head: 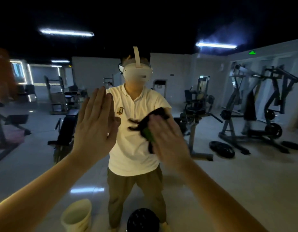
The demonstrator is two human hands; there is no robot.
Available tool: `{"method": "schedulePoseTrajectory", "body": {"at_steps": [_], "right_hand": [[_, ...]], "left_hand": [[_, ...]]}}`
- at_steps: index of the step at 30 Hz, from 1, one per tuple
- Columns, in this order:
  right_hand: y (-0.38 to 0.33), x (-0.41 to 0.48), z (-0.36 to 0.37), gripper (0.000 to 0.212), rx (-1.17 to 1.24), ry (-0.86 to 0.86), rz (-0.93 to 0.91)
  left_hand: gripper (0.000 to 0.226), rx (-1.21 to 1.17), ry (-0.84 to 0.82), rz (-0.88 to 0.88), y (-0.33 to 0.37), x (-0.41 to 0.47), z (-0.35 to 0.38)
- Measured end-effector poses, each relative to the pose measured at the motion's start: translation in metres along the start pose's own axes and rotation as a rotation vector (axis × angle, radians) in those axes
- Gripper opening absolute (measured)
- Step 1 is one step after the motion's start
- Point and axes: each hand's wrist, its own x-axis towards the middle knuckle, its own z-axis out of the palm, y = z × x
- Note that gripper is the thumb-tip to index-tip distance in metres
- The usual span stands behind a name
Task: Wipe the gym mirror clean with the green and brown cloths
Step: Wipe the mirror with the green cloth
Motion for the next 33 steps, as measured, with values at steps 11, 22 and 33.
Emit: {"method": "schedulePoseTrajectory", "body": {"at_steps": [11,22,33], "right_hand": [[-0.026,-0.015,-0.032,0.04,0.766,0.177,0.573],[-0.083,-0.038,-0.093,0.049,2.681,-0.082,1.327],[-0.046,-0.045,-0.101,0.035,2.058,-0.257,1.376]], "left_hand": [[0.048,-0.404,-0.014,-0.011,0.071,-0.025,0.0],[0.039,-1.364,-0.79,-1.09,0.08,-0.053,-0.02],[0.015,-0.981,-0.696,-0.834,0.093,-0.038,-0.004]]}}
